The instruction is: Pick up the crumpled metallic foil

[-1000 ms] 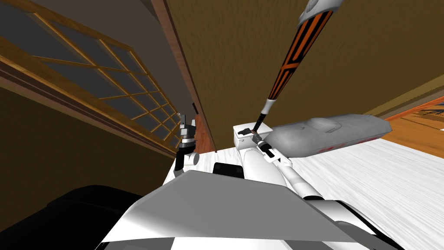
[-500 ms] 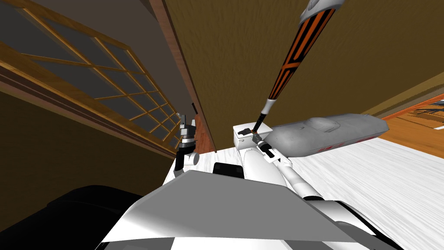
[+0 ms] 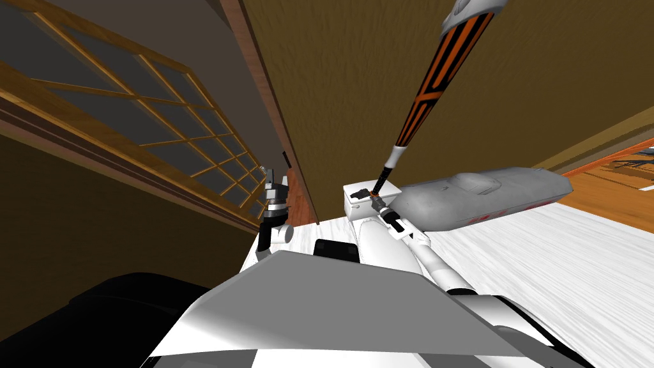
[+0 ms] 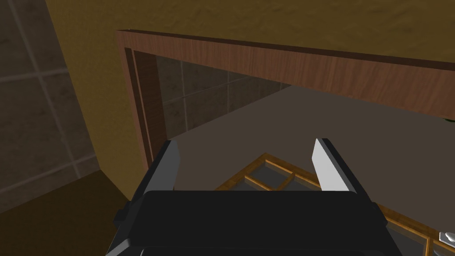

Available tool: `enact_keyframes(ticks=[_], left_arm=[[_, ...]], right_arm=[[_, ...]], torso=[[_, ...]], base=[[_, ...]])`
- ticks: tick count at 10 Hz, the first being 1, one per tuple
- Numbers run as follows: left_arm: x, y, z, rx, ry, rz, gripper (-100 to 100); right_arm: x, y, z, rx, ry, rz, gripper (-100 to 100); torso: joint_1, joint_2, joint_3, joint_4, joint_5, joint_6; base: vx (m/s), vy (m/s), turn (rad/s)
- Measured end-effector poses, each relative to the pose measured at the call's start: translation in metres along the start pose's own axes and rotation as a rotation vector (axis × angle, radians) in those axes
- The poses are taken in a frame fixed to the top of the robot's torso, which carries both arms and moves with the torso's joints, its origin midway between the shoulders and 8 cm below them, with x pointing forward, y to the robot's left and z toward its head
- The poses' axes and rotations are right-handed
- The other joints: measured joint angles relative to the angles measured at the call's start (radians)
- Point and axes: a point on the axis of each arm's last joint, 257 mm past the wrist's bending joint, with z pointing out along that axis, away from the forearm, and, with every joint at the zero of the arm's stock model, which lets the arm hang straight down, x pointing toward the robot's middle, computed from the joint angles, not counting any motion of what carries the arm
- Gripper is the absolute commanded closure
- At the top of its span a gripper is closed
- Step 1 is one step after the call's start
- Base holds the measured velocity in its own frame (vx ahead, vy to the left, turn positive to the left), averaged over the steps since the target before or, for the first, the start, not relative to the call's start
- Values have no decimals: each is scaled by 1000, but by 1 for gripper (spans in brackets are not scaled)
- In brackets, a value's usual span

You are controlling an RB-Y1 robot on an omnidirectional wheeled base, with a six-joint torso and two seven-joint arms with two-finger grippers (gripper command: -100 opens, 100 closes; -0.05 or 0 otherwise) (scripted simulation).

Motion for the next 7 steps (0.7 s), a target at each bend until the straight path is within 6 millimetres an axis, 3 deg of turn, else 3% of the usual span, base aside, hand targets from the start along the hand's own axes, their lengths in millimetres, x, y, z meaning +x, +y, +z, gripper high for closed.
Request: enact_keyframes(ticks=[7], left_arm=[[0,0,0,0,0,0,0]], right_arm=[[-2,2,8,-21,-8,109,-100]], torso=[[-1,2,1,0,0,0]], base=[[-40,-19,72]])
